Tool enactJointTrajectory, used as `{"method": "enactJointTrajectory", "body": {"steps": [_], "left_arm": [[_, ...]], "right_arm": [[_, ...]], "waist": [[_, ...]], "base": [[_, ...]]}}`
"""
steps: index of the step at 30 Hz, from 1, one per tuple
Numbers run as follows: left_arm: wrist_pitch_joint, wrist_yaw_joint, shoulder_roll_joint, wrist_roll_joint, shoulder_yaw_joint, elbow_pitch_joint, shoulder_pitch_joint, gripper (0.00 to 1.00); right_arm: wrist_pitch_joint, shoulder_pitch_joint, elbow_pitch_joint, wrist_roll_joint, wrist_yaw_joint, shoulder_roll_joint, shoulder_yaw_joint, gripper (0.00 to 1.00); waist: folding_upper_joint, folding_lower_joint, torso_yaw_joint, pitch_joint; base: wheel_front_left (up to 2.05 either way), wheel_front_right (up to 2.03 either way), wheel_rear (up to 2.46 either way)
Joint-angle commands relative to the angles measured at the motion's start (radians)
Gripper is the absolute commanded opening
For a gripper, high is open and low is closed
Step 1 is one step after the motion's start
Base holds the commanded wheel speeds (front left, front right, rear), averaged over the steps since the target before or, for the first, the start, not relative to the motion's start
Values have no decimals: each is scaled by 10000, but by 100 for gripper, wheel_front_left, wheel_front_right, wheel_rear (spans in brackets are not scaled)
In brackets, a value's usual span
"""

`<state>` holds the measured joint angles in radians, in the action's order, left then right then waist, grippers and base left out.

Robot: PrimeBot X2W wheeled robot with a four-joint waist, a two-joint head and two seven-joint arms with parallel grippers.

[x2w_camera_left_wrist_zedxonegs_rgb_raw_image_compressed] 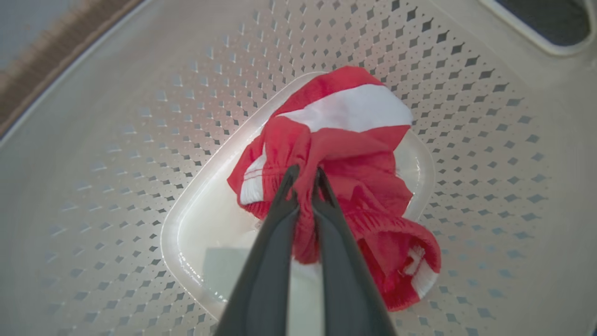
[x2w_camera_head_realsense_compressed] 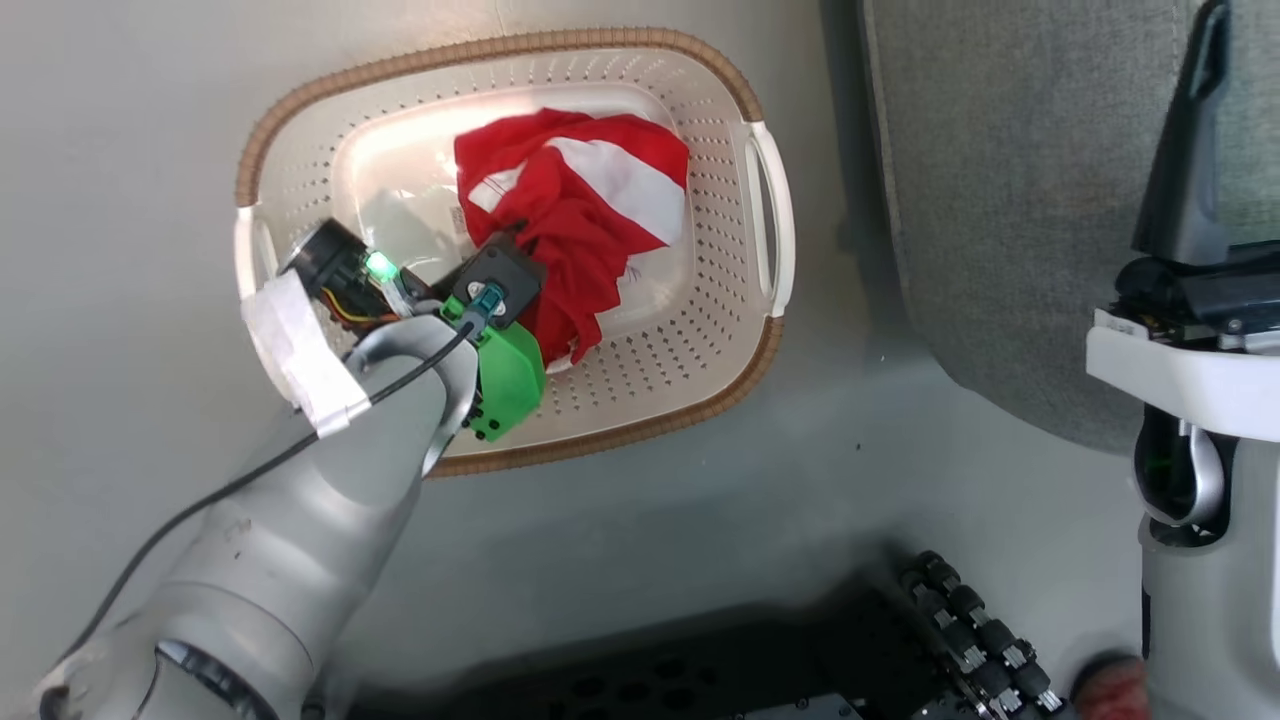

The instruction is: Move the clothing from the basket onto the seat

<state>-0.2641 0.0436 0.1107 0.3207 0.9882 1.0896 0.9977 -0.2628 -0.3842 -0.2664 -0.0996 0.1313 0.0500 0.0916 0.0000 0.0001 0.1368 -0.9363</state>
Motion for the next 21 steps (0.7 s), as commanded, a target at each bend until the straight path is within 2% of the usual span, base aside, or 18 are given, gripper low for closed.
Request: {"method": "enactJointTrajectory", "body": {"steps": [1, 10, 16, 21], "left_arm": [[3, -93, 108, 144, -172, -278, -306, 0], [0, -514, 427, 331, -1737, -2724, -2382, 0], [1, -685, 544, -30, -2895, -4401, -4038, 0], [-1, -735, 429, -389, -3879, -5607, -5355, 0]], "right_arm": [[-32, -65, 61, 69, -10, 13, -24, 100], [-31, 694, 583, -2, -10, 10, -205, 100], [-31, 1470, 963, -47, -10, 15, -433, 100], [-31, 2190, 1315, -14, -10, 12, -661, 100]], "waist": [[0, -1, -196, 599], [0, -1, -586, 2916], [0, -1, -764, 4579], [0, -1, -849, 5986]], "base": [[0, 0, 0], [0, 0, 0], [0, 0, 0], [0, 0, 0]]}}
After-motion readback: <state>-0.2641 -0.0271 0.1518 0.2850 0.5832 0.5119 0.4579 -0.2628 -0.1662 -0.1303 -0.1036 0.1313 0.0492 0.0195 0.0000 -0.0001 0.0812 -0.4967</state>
